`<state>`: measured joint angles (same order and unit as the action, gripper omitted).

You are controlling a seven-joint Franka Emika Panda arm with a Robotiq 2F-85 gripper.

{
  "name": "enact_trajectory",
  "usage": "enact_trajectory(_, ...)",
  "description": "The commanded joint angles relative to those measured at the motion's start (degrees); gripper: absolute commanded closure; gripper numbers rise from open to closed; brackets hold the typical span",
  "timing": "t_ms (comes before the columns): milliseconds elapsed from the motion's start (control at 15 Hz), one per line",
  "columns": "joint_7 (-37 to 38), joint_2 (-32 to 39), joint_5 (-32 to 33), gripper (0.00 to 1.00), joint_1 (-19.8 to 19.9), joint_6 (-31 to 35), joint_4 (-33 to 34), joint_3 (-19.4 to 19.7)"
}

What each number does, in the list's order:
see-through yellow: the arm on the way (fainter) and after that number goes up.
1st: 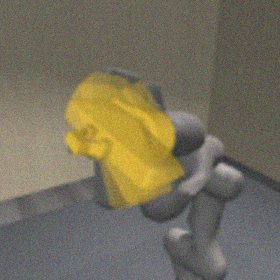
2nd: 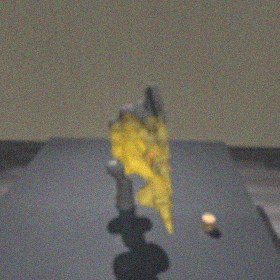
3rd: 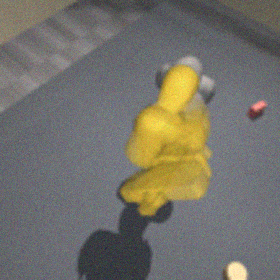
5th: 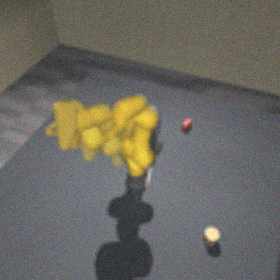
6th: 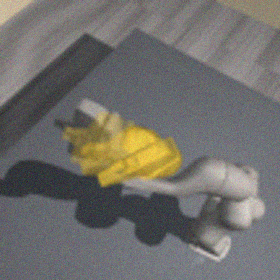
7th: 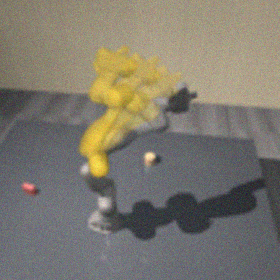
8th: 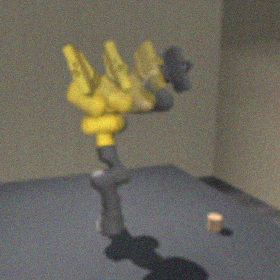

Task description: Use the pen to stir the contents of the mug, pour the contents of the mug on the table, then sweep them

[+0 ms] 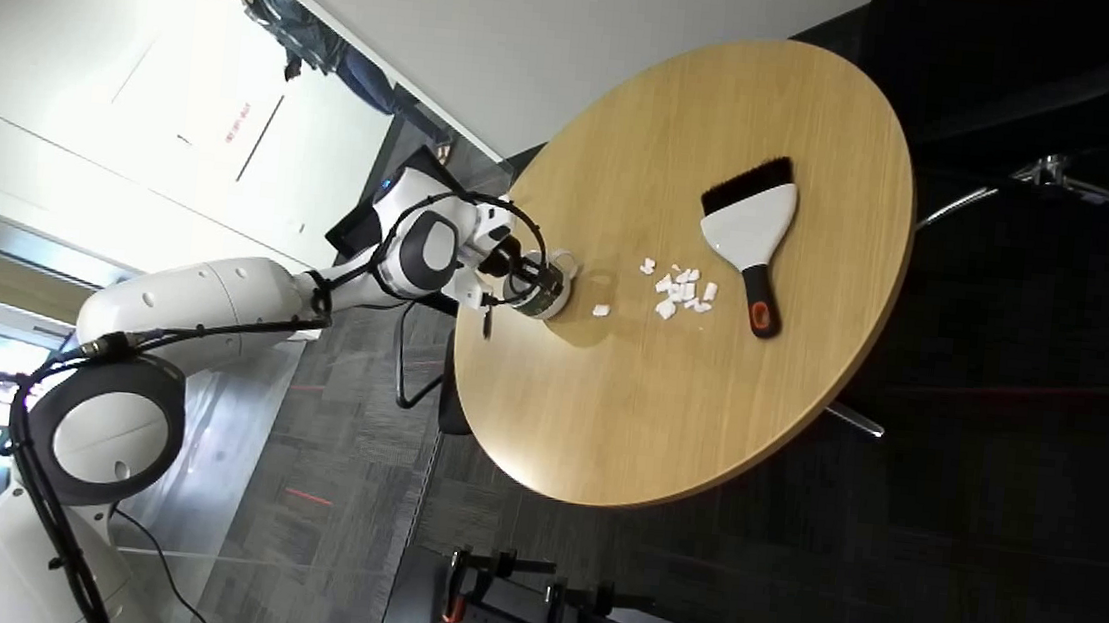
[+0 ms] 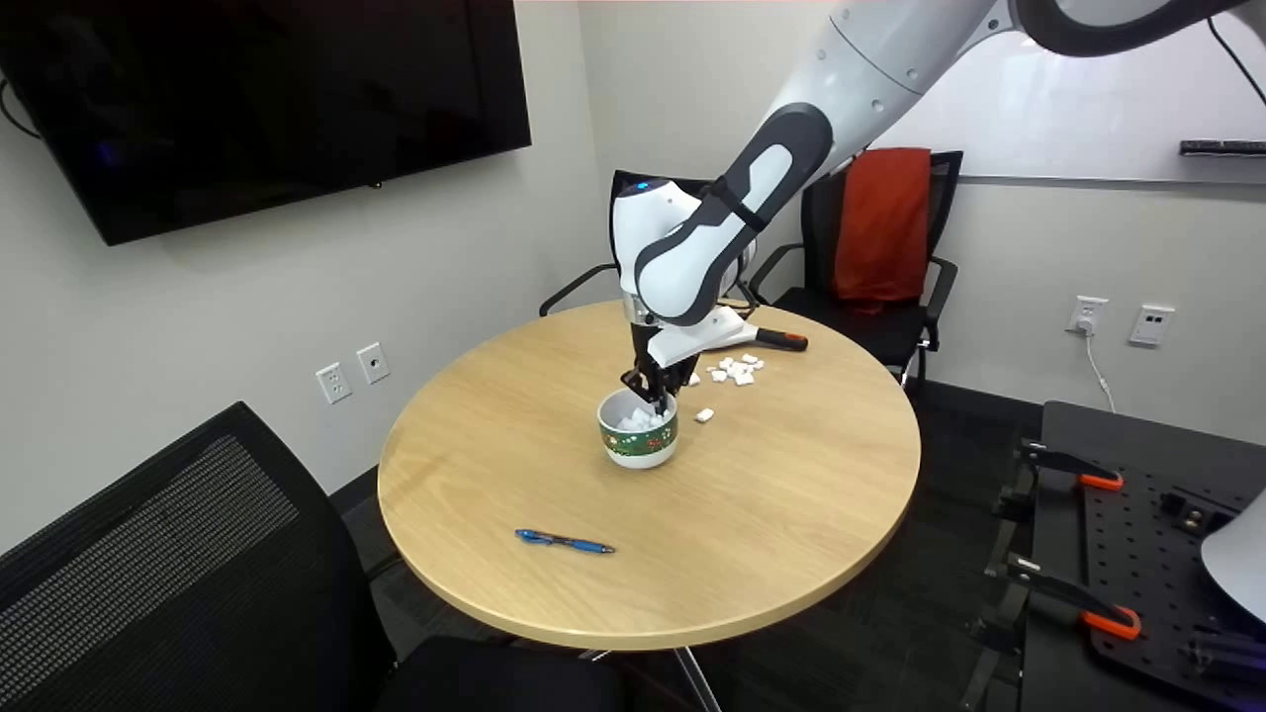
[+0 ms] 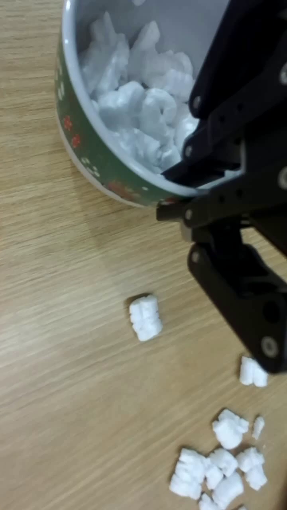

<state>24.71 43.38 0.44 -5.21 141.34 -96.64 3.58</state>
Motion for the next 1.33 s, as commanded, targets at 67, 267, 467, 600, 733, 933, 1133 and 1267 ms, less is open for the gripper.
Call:
enact_trajectory(67,1.34,-3.48,1.7,0.96,-3.17,-3.73,0.35,2.89)
enact_trajectory(267,3.43,-4.95,5.48,0.97,-6.26,-7.12,1.4,5.77)
enact_trajectory(467,5.29,-4.65,8.81,0.97,-8.09,-11.52,3.88,6.94)
enact_trajectory(600,6.47,-3.99,11.52,0.97,-9.36,-14.94,5.8,7.69)
enact_trajectory(733,7.94,-3.18,15.85,0.97,-11.05,-18.55,7.65,8.75)
enact_trajectory(933,10.3,-1.46,23.55,0.97,-13.36,-24.74,10.49,9.86)
enact_trajectory(1133,11.0,1.01,30.85,0.97,-14.87,-30.89,13.59,10.0)
enact_trajectory(1267,11.18,3.38,35.18,0.97,-15.64,-34.62,15.94,10.14)
